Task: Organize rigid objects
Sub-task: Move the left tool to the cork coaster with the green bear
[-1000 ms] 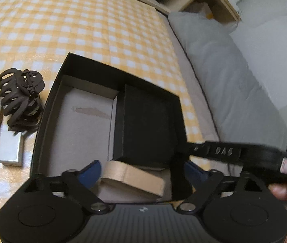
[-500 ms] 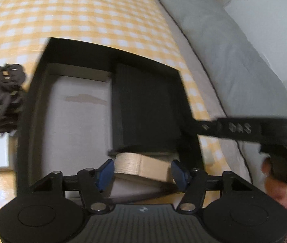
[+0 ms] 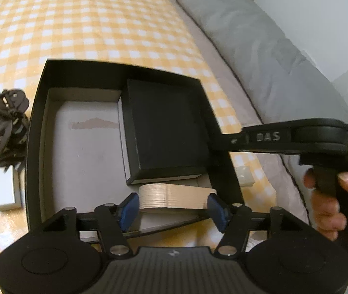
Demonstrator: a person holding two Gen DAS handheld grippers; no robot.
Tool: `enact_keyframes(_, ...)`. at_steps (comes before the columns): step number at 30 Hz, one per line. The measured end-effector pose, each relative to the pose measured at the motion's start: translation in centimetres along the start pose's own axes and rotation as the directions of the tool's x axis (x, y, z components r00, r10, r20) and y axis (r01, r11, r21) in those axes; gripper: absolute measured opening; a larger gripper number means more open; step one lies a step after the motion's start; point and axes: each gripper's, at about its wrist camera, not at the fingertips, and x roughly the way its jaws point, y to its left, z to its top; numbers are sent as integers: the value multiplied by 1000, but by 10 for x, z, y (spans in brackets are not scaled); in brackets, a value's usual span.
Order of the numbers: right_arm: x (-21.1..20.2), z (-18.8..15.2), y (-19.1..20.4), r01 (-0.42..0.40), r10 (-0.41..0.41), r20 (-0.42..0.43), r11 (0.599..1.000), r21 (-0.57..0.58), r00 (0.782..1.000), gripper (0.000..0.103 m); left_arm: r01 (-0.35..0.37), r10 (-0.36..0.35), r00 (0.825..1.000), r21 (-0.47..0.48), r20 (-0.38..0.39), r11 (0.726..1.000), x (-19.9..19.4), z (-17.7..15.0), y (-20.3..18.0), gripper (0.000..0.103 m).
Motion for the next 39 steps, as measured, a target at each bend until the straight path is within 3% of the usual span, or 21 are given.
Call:
enact_keyframes(4,0,0,0,0,0,-2,1000,-2,1000,4,25,-26,999,37,19,999,-17,-1,-1,83)
enact_keyframes(9,1,0,1,3,-3,-4,1000,-11,1000,4,18,-30,997,152,77,988,-52,-1,-4,97)
enact_keyframes(12,1,0,1,5,-5,-2,1000,-16,1000,4,-10,-21,992,233,128,972,-74,-2,0,99)
enact_keyframes(17,0,0,3,11,-11,-2,999,-35,1000,4,-62,-17,976,350,218,935,-103,-8,26,100)
enact_keyframes(20,0,0,3,13,-13,-3,999,-35,1000,4,-58,-16,980,364,197,930,-107,-15,51,99)
enact_keyframes(27,-1,0,6,32,-32,-9,998,-59,999,4,-47,4,991,318,135,947,-97,-29,112,90)
enact_keyframes(31,-1,-1,7,34,-34,-10,997,-64,999,4,-54,26,996,351,83,935,-81,-30,131,89)
enact_keyframes(36,-1,0,6,31,-32,-12,997,-68,999,4,-118,87,991,374,98,920,-59,-26,148,88)
enact_keyframes(39,-2,-1,6,35,-36,-12,996,-80,999,4,-170,122,981,370,149,913,-54,-20,154,89)
